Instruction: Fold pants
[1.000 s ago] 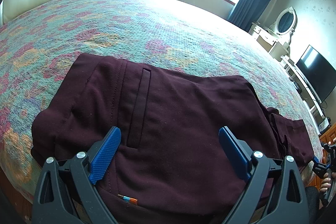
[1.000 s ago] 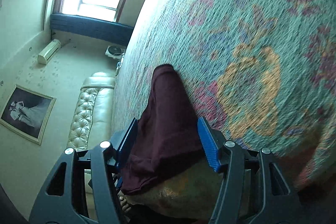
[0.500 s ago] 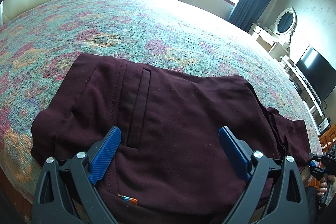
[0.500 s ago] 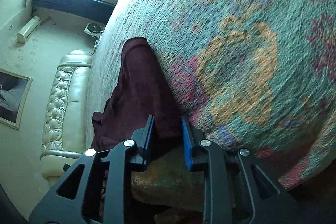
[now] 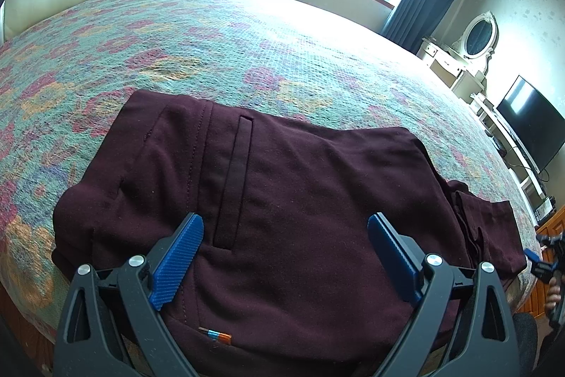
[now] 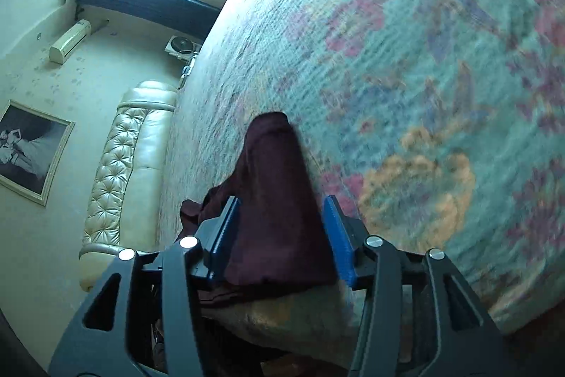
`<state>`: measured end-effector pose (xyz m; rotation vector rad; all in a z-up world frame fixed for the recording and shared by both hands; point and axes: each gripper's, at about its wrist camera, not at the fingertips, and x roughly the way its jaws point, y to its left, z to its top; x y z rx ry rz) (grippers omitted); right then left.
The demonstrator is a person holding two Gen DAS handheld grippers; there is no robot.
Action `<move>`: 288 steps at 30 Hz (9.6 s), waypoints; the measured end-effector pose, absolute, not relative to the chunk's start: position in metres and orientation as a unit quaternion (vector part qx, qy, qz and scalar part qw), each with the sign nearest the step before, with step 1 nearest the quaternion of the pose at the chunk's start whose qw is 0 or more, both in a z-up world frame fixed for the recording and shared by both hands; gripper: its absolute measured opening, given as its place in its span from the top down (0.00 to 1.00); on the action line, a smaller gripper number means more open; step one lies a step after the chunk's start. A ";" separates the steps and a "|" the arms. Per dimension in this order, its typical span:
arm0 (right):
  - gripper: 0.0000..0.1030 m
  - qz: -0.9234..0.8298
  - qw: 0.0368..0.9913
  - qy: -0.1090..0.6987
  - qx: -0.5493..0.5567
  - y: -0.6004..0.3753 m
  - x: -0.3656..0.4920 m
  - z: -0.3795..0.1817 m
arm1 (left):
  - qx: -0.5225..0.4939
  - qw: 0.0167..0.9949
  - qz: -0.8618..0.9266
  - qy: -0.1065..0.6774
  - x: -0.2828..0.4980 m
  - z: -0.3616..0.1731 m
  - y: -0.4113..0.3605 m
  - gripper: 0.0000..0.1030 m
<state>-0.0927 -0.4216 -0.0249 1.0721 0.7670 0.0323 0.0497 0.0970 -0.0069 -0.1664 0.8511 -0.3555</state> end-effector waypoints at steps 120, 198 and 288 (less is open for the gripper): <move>0.17 -0.002 0.909 0.379 0.173 -0.267 -0.048 -0.018 | -0.020 0.783 -0.425 0.455 0.004 0.044 -0.067 0.39; 0.40 0.077 0.764 0.406 0.496 -0.437 -0.078 -0.033 | -0.149 0.703 -0.441 0.538 0.048 -0.029 -0.026 0.16; 0.67 0.189 0.742 0.447 0.462 -0.298 -0.007 -0.063 | -0.145 0.711 -0.384 0.571 0.054 -0.026 0.055 0.68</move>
